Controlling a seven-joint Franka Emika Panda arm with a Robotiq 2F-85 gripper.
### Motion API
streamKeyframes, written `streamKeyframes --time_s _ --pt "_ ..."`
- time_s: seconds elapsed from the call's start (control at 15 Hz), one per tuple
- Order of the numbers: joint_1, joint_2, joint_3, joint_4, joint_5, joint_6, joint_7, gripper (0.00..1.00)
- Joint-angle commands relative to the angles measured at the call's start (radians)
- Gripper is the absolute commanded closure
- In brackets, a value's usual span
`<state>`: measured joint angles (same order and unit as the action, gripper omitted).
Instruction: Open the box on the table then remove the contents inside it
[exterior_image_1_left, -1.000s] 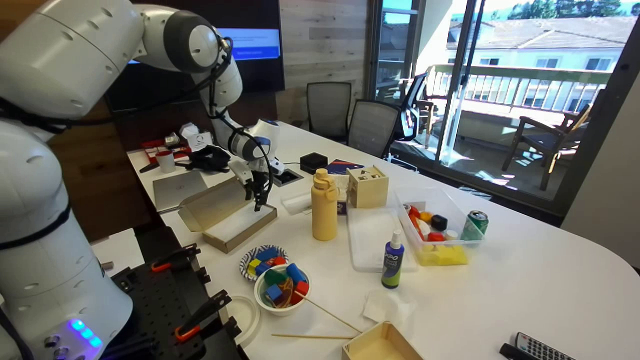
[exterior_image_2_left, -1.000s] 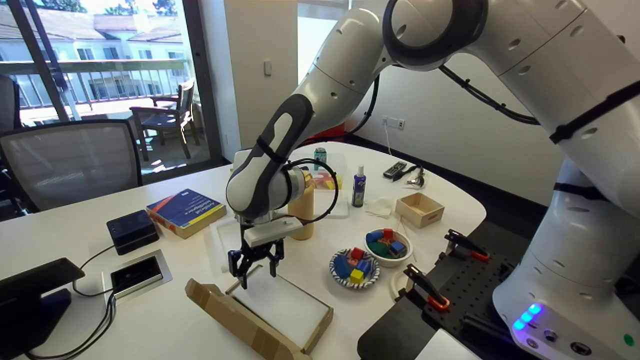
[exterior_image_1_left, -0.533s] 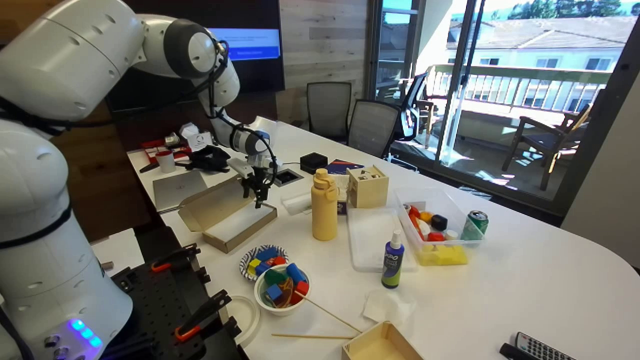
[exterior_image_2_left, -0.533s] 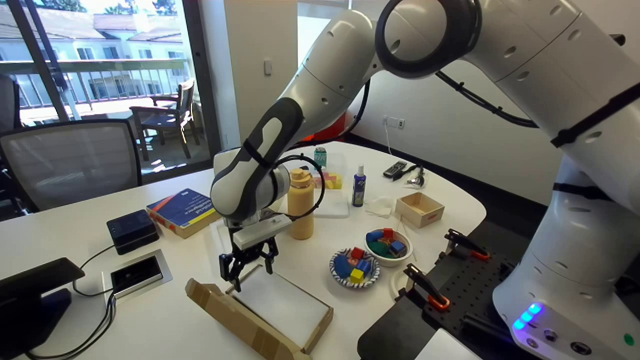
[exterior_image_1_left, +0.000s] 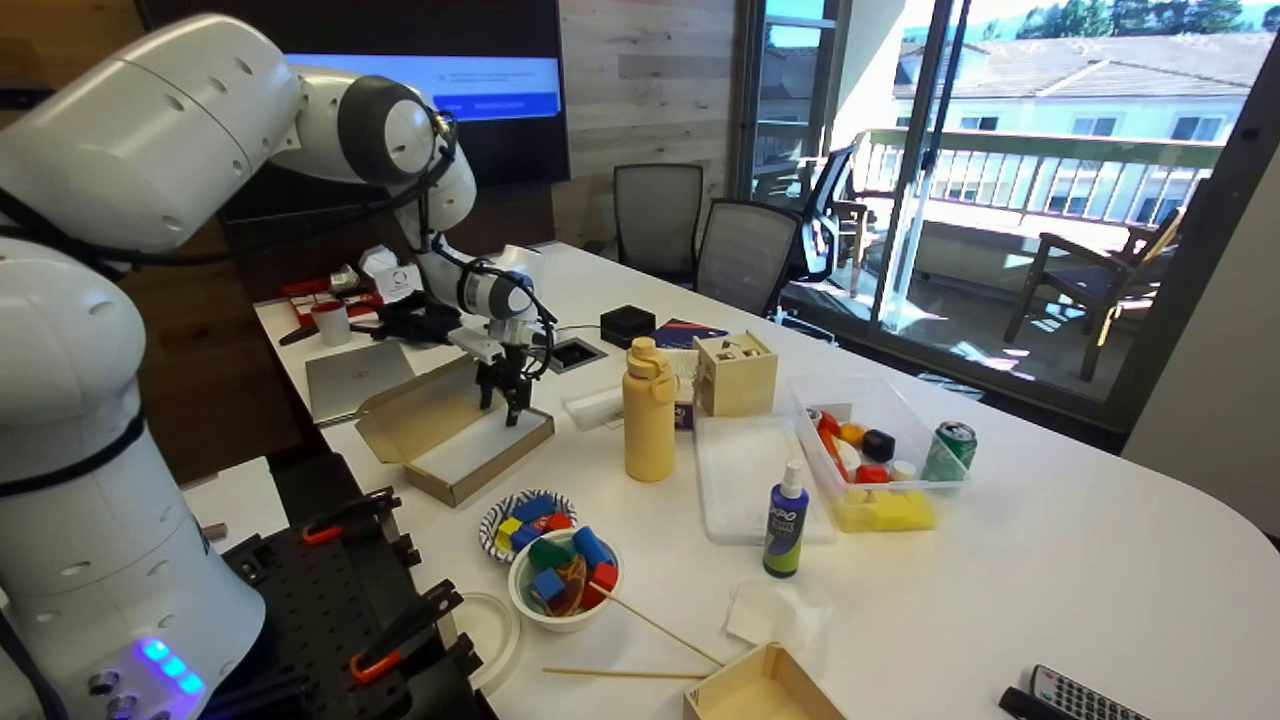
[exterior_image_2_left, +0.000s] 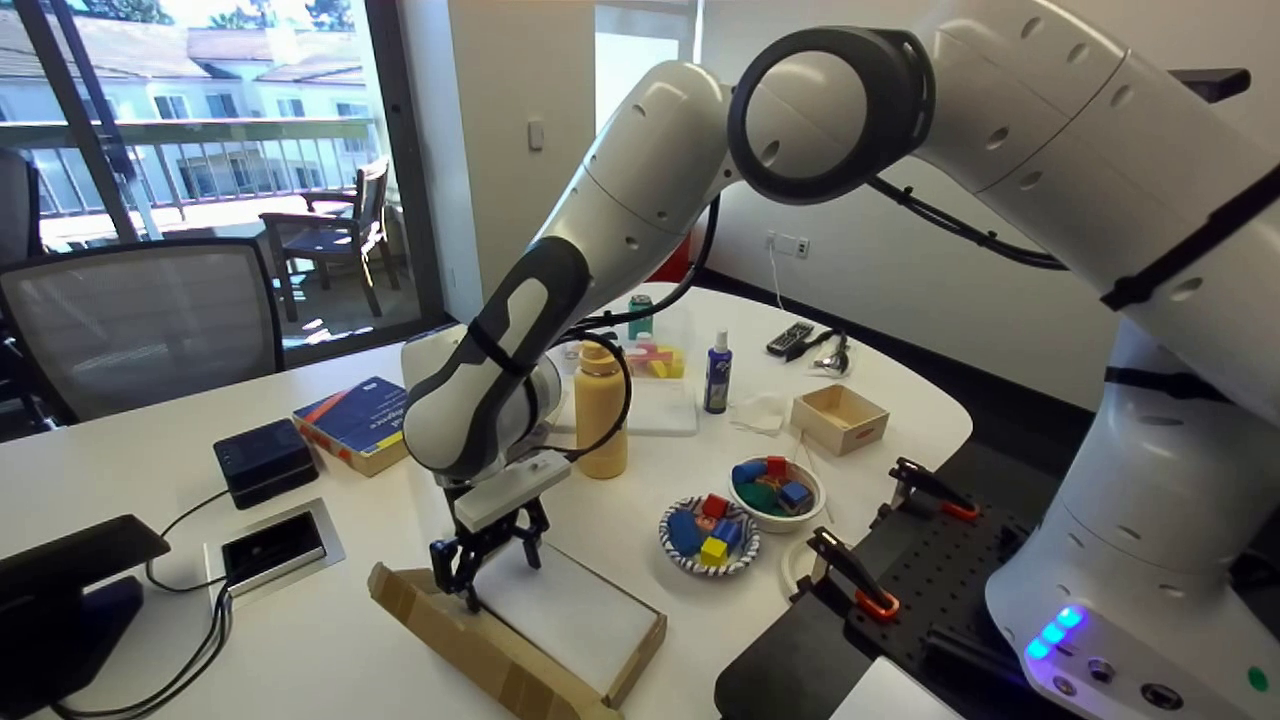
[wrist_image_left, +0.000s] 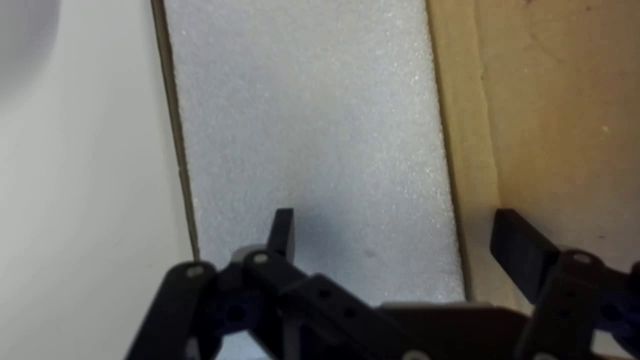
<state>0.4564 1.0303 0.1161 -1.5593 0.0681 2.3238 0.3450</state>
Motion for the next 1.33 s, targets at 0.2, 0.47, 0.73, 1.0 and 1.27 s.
streamKeyframes --time_s 0.2,0.47,0.73,1.0,1.27 --pt "0.049 0.040 -0.051 0.091 -0.067 -0.071 0.062 0.00" --pt "0.073 0.062 -0.078 0.114 -0.112 -0.074 0.080 0.00" --pt "0.102 0.070 -0.090 0.118 -0.153 -0.067 0.094 0.00" --pt "0.132 0.065 -0.098 0.103 -0.190 -0.051 0.095 0.00" --pt "0.144 0.058 -0.097 0.077 -0.201 -0.023 0.093 0.40"
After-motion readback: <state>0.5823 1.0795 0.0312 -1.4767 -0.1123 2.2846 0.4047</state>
